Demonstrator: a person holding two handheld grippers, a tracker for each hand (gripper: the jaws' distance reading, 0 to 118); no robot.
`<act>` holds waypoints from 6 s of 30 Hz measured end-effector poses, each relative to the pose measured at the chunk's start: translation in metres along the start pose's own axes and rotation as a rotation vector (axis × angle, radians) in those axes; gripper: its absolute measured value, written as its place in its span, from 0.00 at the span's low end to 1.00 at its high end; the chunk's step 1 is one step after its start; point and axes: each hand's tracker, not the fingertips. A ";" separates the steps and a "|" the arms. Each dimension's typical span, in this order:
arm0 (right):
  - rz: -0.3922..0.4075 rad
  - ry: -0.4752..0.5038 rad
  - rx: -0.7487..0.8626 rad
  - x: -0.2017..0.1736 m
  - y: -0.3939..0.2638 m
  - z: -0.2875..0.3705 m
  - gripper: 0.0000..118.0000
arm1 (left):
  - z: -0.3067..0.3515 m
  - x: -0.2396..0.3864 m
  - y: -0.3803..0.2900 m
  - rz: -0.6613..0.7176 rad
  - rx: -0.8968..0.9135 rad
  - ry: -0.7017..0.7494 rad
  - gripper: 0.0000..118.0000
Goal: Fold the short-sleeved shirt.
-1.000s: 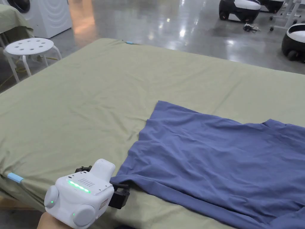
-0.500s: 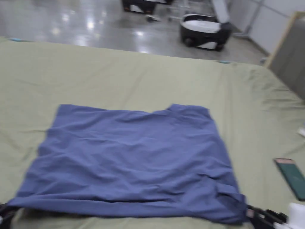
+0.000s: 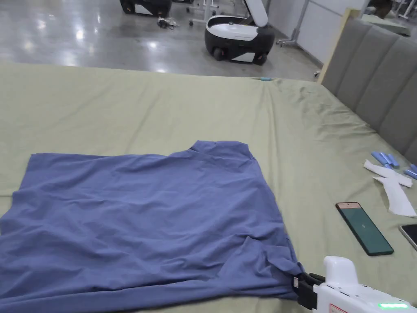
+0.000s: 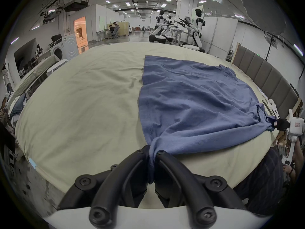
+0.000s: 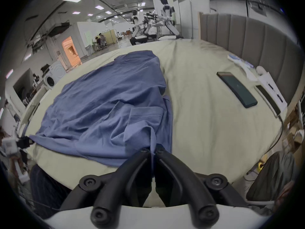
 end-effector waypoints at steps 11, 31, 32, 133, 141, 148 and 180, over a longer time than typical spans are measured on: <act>-0.007 0.115 0.119 -0.016 0.105 0.041 0.01 | 0.056 0.004 0.107 -0.197 0.158 0.103 0.04; 0.094 0.072 0.045 -0.024 0.158 -0.085 0.98 | -0.051 0.016 0.169 -0.255 0.085 0.187 0.84; 0.121 0.074 0.131 -0.026 0.146 -0.065 0.98 | -0.030 0.020 0.155 -0.276 0.168 0.189 0.84; 0.198 0.073 0.258 -0.117 0.047 0.013 0.02 | -0.166 0.003 0.247 -0.405 0.142 0.242 0.54; 0.228 -0.001 0.197 -0.101 0.086 -0.021 0.02 | -0.218 -0.003 0.256 -0.425 -0.028 0.218 0.65; 0.246 -0.112 0.104 -0.058 0.196 -0.144 0.02 | -0.195 0.023 0.245 -0.514 0.021 0.225 0.09; 0.352 0.086 0.123 -0.037 0.163 -0.016 0.02 | 0.034 0.044 0.149 -0.420 0.286 0.152 0.09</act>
